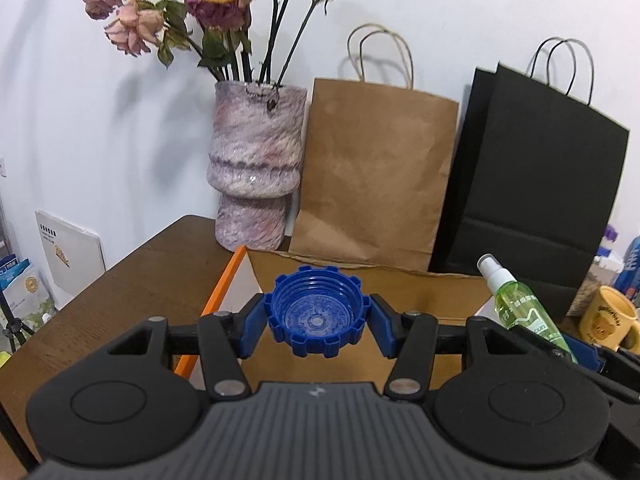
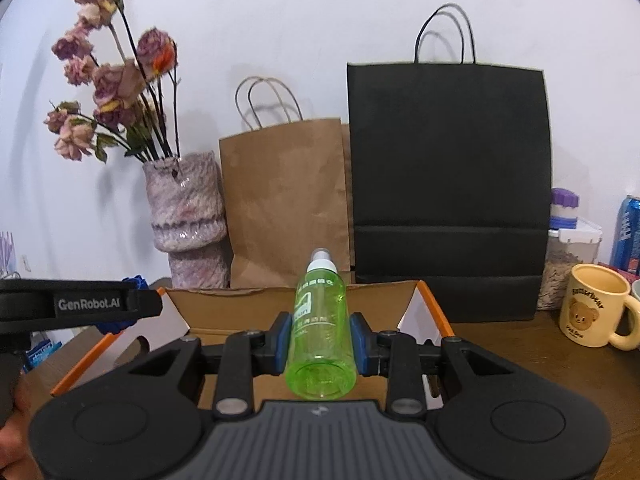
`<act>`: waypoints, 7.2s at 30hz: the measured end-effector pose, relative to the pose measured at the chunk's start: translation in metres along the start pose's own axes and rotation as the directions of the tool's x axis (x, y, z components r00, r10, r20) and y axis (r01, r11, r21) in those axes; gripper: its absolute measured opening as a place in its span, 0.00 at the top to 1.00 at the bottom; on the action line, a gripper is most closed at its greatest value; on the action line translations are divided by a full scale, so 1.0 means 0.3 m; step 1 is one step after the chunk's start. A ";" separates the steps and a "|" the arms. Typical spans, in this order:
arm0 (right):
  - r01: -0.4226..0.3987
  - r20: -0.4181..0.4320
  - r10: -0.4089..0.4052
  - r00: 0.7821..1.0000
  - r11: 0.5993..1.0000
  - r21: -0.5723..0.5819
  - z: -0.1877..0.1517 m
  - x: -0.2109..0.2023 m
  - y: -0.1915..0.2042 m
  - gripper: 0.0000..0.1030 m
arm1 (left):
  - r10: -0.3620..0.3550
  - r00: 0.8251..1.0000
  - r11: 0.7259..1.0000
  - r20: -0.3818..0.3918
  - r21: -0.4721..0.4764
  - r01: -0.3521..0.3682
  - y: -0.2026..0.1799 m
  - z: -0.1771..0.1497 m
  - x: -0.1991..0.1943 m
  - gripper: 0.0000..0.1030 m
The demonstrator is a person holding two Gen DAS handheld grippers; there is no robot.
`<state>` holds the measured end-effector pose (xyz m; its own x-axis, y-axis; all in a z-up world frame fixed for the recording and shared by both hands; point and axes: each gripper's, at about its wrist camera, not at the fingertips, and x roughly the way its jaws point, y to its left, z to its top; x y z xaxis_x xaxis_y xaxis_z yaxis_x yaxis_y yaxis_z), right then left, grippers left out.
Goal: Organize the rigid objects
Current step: 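Carry the blue cap in the left tool and green bottle in the right tool over the box, then open the right tool to drop the green bottle into the box while the left tool drops the cap, then withdraw both open tools from the box back toward the table items, then grasp the clear tape roll with the right tool, then grasp the white spray bottle with the left tool while the right tool holds the tape roll, then lift the white spray bottle with the left tool while the right tool lifts the tape roll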
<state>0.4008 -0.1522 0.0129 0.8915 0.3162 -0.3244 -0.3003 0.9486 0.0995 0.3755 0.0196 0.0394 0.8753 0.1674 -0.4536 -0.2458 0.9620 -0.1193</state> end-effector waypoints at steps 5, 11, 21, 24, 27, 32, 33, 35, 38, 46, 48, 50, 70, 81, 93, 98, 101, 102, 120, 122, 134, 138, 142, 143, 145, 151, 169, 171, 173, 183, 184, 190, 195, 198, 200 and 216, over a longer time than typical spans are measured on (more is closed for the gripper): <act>-0.001 -0.046 0.001 0.999 1.000 -0.016 -0.008 0.068 -0.006 0.71 | 0.019 0.999 1.000 -0.030 0.025 -0.018 0.000 -0.014 0.055 0.46; -0.004 -0.096 0.002 0.995 1.000 -0.019 -0.037 0.112 -0.020 0.71 | 0.040 0.998 0.998 -0.054 0.044 -0.037 0.003 -0.033 0.093 0.46; -0.009 -0.112 0.004 0.994 0.999 -0.047 -0.046 0.113 -0.013 0.64 | 0.063 0.997 0.996 -0.053 0.062 -0.059 -0.001 -0.037 0.092 0.20; 0.009 -0.111 -0.013 0.994 0.999 -0.040 -0.046 0.115 -0.020 0.27 | 0.068 0.997 0.996 -0.040 0.056 -0.066 0.001 -0.034 0.086 0.00; 0.029 -0.097 -0.032 0.995 0.999 -0.040 -0.047 0.115 -0.026 0.05 | 0.072 0.997 0.997 -0.030 0.043 -0.071 0.005 -0.029 0.079 0.00; 0.036 -0.086 -0.038 0.996 0.999 -0.017 -0.043 0.111 -0.038 0.00 | 0.071 0.997 0.997 -0.022 0.038 -0.070 0.006 -0.024 0.073 0.00; 0.037 -0.085 -0.038 0.996 0.999 -0.015 -0.043 0.110 -0.039 0.00 | 0.070 0.997 0.997 -0.019 0.039 -0.070 0.005 -0.024 0.071 0.00; 0.039 -0.086 -0.040 0.995 0.999 -0.013 -0.042 0.111 -0.040 0.00 | 0.068 0.998 0.997 -0.013 0.038 -0.068 0.004 -0.025 0.067 0.00; 0.042 -0.085 -0.043 0.995 0.999 -0.011 -0.043 0.107 -0.039 0.00 | 0.065 0.998 0.997 -0.004 0.036 -0.064 0.005 -0.028 0.058 0.00; 0.042 -0.062 -0.042 0.997 0.999 -0.001 -0.034 0.047 -0.043 0.00 | 0.030 0.998 0.997 0.058 0.066 -0.034 -0.001 -0.036 -0.016 0.00; 0.045 -0.049 -0.045 0.998 0.999 -0.006 -0.032 0.022 -0.043 0.00 | 0.015 0.998 0.997 0.068 0.080 -0.020 -0.006 -0.043 -0.041 0.00; 0.044 -0.037 -0.045 0.998 0.999 -0.010 -0.029 -0.007 -0.044 0.00 | 0.012 0.997 0.995 0.072 0.093 -0.019 -0.009 -0.049 -0.062 0.00; 0.018 -0.030 -0.022 0.999 0.995 -0.101 -0.154 -0.324 -0.048 0.00 | -0.010 0.995 0.994 0.102 0.109 -0.001 0.082 -0.168 -0.330 0.00; 0.024 -0.074 -0.032 0.997 0.994 -0.110 -0.266 -0.459 -0.063 0.00 | -0.014 0.995 0.991 0.102 0.133 0.000 0.157 -0.280 -0.458 0.00; 0.033 -0.119 -0.045 0.992 0.994 -0.101 -0.357 -0.550 -0.054 0.00 | -0.003 1.000 0.988 0.024 0.152 -0.001 0.248 -0.392 -0.489 0.00; 0.024 -0.149 -0.038 0.988 0.995 -0.095 -0.380 -0.553 -0.053 0.00 | 0.012 1.000 0.991 0.009 0.130 -0.013 0.287 -0.406 -0.487 0.00; 0.022 -0.161 -0.039 0.986 0.994 -0.110 -0.389 -0.546 -0.041 0.00 | 0.015 1.000 0.993 0.002 0.115 -0.015 0.302 -0.408 -0.486 0.00; 0.020 -0.165 -0.039 0.986 0.993 -0.116 -0.390 -0.543 -0.037 0.00 | 0.015 1.000 0.994 -0.002 0.110 -0.014 0.306 -0.408 -0.484 0.00; -0.027 -0.240 -0.022 0.971 0.979 -0.200 -0.365 -0.345 0.038 0.15 | 0.069 0.997 0.994 -0.034 0.088 -0.066 0.353 -0.387 -0.436 0.00; -0.038 -0.244 -0.012 0.970 0.979 -0.200 -0.362 -0.332 0.038 0.18 | 0.082 0.996 0.993 -0.039 0.082 -0.079 0.368 -0.382 -0.426 0.00; -0.113 -0.291 0.061 0.955 0.980 -0.164 -0.358 -0.271 0.050 0.58 | 0.118 0.992 0.991 -0.045 0.064 -0.115 0.430 -0.369 -0.403 0.00; -0.102 -0.267 0.055 0.962 0.981 -0.167 -0.361 -0.289 0.048 0.59 | 0.116 0.992 0.991 -0.043 0.067 -0.113 0.431 -0.369 -0.403 0.00; -0.092 -0.241 0.048 0.969 0.981 -0.173 -0.361 -0.314 0.047 0.59 | 0.116 0.992 0.991 -0.043 0.068 -0.113 0.430 -0.370 -0.404 0.00; -0.088 -0.236 0.046 0.971 0.981 -0.173 -0.362 -0.319 0.046 0.59 | 0.116 0.992 0.991 -0.043 0.067 -0.113 0.430 -0.370 -0.404 0.00; -0.076 -0.222 0.036 0.974 0.981 -0.177 -0.362 -0.335 0.046 0.59 | 0.116 0.992 0.991 -0.044 0.069 -0.113 0.430 -0.370 -0.404 0.00; -0.031 -0.162 0.000 0.987 0.982 -0.188 -0.366 -0.400 0.039 0.59 | 0.116 0.992 0.991 -0.051 0.069 -0.112 0.428 -0.374 -0.403 0.00; -0.001 -0.090 -0.009 0.996 0.993 -0.116 -0.346 -0.495 -0.019 0.59 | -0.049 0.991 0.983 -0.125 0.171 0.070 0.257 -0.401 -0.344 0.00; -0.001 -0.087 -0.009 0.996 0.994 -0.109 -0.344 -0.497 -0.025 0.59 | -0.028 0.993 0.984 -0.114 0.173 0.047 0.232 -0.387 -0.328 0.00; 0.000 -0.087 -0.009 0.996 0.995 -0.103 -0.342 -0.497 -0.032 0.59 | -0.013 0.994 0.987 -0.108 0.158 0.030 0.218 -0.369 -0.306 0.00; 0.042 -0.081 -0.046 0.996 0.998 -0.051 -0.333 -0.480 -0.081 0.59 | 0.098 0.986 0.987 -0.133 0.141 -0.079 0.149 -0.335 -0.188 0.00; 0.046 -0.081 -0.049 0.995 0.998 -0.047 -0.333 -0.478 -0.085 0.59 | 0.107 0.985 0.987 -0.134 0.136 -0.089 0.143 -0.335 -0.180 0.02; 0.055 -0.080 -0.058 0.995 0.998 -0.041 -0.334 -0.467 -0.090 0.59 | 0.068 0.984 0.993 -0.164 0.109 -0.050 0.126 -0.341 -0.154 0.34; 0.054 -0.073 -0.056 0.996 0.998 -0.033 -0.335 -0.467 -0.092 0.59 | 0.026 0.982 0.993 -0.186 0.116 -0.005 0.121 -0.357 -0.164 0.52; 0.052 -0.067 -0.054 0.996 0.998 -0.037 -0.336 -0.469 -0.089 0.59 | 0.016 0.983 0.995 -0.183 0.098 0.002 0.136 -0.357 -0.176 0.60; 0.053 -0.066 -0.055 0.996 0.998 -0.037 -0.337 -0.472 -0.089 0.59 | 0.012 0.983 0.995 -0.181 0.096 0.006 0.141 -0.355 -0.181 0.64; 0.051 -0.043 -0.053 0.998 0.998 -0.036 -0.335 -0.485 -0.092 0.59 | 0.012 0.997 0.994 -0.075 0.108 -0.004 0.170 -0.372 -0.344 0.70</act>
<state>0.2454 -0.2252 -0.0373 0.8906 0.2651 -0.3696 -0.2661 0.9627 0.0492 0.2261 0.0273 -0.0184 0.8388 0.1628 -0.5196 -0.2030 0.9790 -0.0209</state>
